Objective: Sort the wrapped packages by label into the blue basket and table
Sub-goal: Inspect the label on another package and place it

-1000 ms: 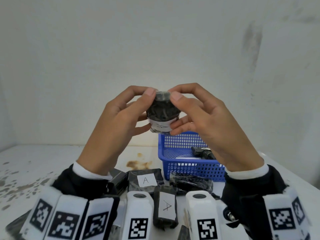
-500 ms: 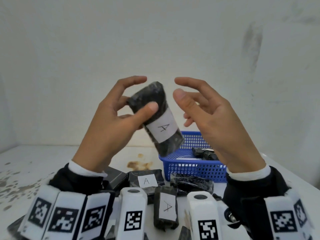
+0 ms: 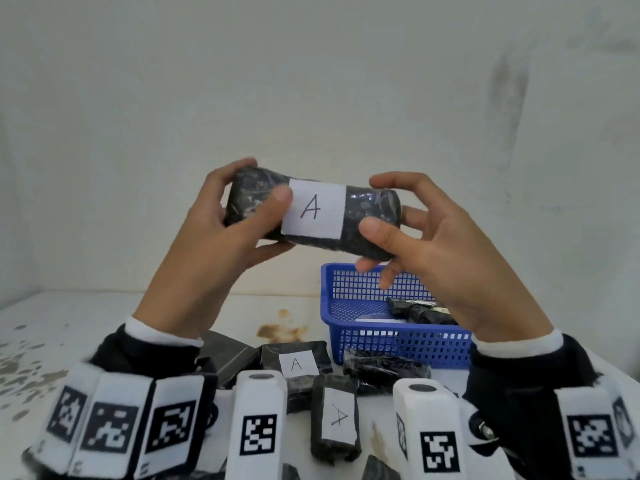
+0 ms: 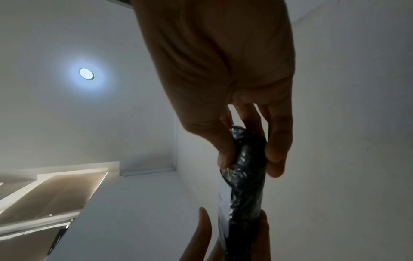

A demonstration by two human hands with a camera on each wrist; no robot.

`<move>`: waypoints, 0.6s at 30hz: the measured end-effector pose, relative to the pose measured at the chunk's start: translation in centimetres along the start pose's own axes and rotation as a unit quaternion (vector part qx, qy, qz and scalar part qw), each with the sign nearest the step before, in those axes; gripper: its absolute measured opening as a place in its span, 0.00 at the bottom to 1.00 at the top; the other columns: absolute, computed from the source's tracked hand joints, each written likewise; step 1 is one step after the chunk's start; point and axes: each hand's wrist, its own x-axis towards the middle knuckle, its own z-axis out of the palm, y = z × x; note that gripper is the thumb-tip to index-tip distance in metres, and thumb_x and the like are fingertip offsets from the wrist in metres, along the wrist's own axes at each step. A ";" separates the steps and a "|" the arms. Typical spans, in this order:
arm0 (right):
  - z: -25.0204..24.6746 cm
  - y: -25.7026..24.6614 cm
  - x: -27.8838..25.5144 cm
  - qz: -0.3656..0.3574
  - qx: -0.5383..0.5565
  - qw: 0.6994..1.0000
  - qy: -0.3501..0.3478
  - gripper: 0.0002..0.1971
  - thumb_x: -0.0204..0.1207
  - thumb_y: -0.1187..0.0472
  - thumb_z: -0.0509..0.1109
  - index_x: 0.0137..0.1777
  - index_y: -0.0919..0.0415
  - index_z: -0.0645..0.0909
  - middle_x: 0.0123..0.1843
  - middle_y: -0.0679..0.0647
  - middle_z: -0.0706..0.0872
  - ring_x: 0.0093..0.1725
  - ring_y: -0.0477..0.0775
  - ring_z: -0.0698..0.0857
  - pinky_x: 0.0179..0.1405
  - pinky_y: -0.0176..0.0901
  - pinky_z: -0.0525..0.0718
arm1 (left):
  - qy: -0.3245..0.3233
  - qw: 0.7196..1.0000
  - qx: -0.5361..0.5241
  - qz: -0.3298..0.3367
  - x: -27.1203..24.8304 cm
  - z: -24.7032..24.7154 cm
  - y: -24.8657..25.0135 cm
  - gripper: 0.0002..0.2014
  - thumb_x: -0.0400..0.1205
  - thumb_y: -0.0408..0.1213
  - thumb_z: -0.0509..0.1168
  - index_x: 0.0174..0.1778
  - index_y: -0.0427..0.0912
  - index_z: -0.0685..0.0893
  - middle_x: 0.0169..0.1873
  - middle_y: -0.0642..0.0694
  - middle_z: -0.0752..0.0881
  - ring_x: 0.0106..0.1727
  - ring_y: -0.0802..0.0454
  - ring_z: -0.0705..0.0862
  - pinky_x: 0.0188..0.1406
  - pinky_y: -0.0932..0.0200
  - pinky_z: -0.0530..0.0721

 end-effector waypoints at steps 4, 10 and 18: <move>0.0 -0.1 0.0 -0.024 0.015 1.000 0.009 0.23 0.77 0.61 0.76 0.70 0.45 0.78 0.51 0.55 0.92 0.32 0.57 0.91 0.32 0.45 0.90 | 0.001 0.999 0.032 -0.001 0.0 -0.1 0.0 0.39 0.62 0.43 0.75 0.70 0.44 0.72 0.51 0.40 0.89 0.44 0.47 0.92 0.44 0.53 0.91; -0.2 -0.2 -0.1 -0.045 0.011 0.999 0.015 0.32 0.69 0.60 0.81 0.73 0.44 0.78 0.37 0.49 0.91 0.27 0.50 0.85 0.32 0.41 0.86 | -0.024 0.997 0.075 0.019 -0.2 0.0 0.1 0.45 0.57 0.43 0.77 0.73 0.50 0.69 0.48 0.44 0.90 0.38 0.49 0.91 0.37 0.56 0.91; 0.3 -0.4 -0.3 -0.052 -0.014 0.998 0.025 0.37 0.59 0.52 0.83 0.70 0.41 0.76 0.51 0.48 0.91 0.34 0.41 0.90 0.32 0.30 0.83 | 0.004 0.988 0.147 0.045 -0.6 0.7 0.1 0.47 0.55 0.51 0.79 0.72 0.56 0.69 0.51 0.55 0.86 0.32 0.63 0.86 0.26 0.67 0.84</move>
